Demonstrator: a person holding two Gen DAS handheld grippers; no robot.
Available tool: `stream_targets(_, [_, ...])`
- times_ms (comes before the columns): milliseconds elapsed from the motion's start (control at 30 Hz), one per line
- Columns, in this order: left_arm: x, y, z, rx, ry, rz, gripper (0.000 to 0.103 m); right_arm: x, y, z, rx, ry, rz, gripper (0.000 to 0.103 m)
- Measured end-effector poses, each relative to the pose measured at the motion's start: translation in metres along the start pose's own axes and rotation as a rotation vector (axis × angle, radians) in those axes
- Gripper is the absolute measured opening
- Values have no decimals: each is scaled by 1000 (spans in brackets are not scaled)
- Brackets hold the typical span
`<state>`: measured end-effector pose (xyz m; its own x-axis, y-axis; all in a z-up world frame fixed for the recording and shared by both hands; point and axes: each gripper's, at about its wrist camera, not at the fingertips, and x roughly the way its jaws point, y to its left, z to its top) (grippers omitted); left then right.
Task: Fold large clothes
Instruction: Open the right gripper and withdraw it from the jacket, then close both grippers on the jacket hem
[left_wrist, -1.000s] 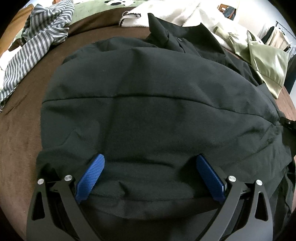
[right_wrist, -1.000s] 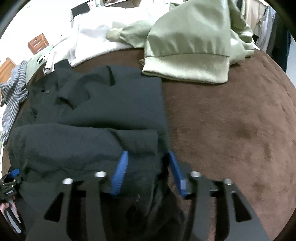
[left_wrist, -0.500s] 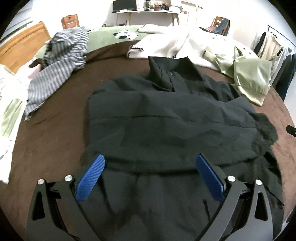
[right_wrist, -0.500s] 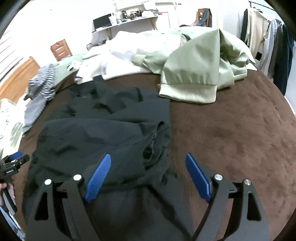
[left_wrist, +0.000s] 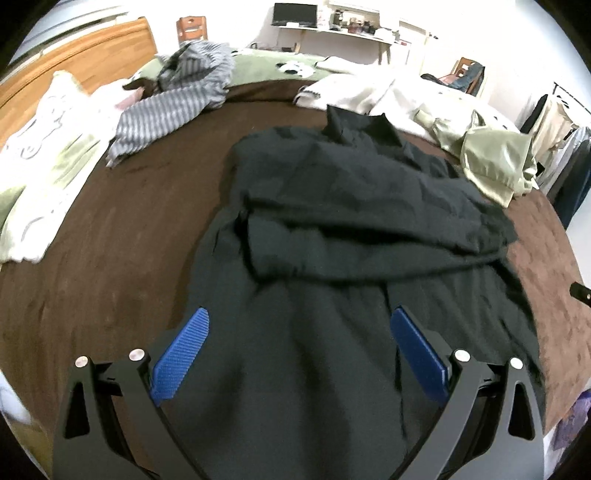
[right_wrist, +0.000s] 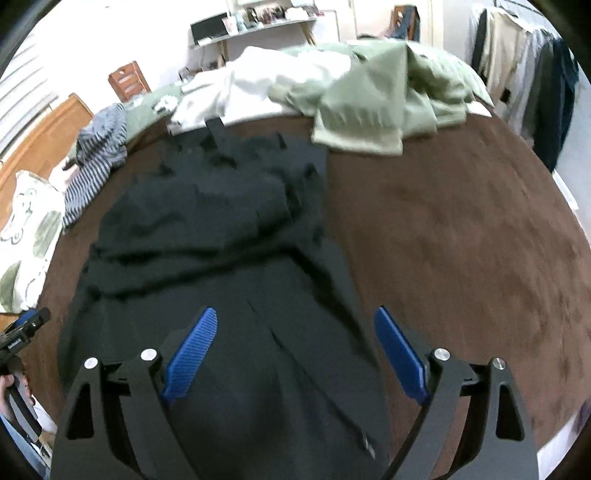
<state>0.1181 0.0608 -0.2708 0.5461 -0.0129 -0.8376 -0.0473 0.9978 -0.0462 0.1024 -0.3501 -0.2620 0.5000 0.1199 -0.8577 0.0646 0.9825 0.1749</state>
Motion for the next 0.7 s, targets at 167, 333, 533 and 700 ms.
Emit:
stream_targets(167, [3, 14, -48, -22, 64, 25, 97, 6, -20, -52, 14, 69, -45, 86])
stream_targets(333, [5, 43, -91, -86, 114, 49, 97, 11, -38, -96, 9, 147, -62, 86])
stream_targets(533, [15, 83, -141, -179, 185, 97, 97, 22, -56, -138, 15, 267, -65, 86])
stream_targets(700, [12, 109, -169, -243, 195, 116, 97, 33, -66, -164, 67, 322, -37, 86])
